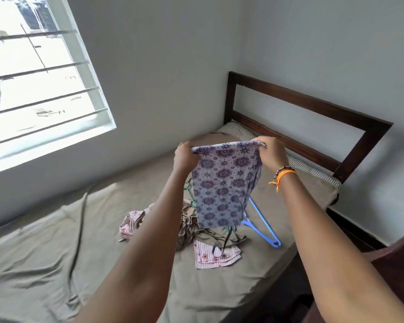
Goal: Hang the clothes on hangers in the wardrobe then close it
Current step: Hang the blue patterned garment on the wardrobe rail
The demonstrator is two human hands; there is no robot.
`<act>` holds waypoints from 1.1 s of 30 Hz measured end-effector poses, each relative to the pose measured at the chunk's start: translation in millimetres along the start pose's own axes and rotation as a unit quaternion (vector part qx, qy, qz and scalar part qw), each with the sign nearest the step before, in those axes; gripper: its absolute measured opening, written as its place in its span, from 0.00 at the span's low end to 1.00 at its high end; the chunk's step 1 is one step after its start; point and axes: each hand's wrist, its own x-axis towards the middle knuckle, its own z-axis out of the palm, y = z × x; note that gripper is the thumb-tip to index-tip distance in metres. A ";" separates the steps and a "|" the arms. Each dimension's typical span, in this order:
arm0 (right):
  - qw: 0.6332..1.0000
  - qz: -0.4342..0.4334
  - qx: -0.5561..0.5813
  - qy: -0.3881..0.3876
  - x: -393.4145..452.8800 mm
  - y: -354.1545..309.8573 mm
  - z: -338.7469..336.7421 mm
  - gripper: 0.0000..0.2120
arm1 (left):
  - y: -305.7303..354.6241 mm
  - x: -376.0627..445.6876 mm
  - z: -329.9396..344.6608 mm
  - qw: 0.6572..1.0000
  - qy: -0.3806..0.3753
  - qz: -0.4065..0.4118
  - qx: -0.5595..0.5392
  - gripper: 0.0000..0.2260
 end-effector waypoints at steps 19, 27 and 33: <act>0.814 0.239 -0.040 -0.528 -255.3 215.1 162.7 0.14 | -230.4 -206.8 159.2 0.830 -0.515 -0.165 0.135 0.13; 0.917 0.210 -0.171 -0.295 -176.1 306.0 227.0 0.25 | -246.2 -204.8 234.8 0.858 -0.436 -0.272 0.013 0.10; 0.901 0.183 -0.270 -0.285 -141.6 344.3 258.0 0.20 | -253.8 -203.6 257.9 0.855 -0.405 -0.318 -0.061 0.08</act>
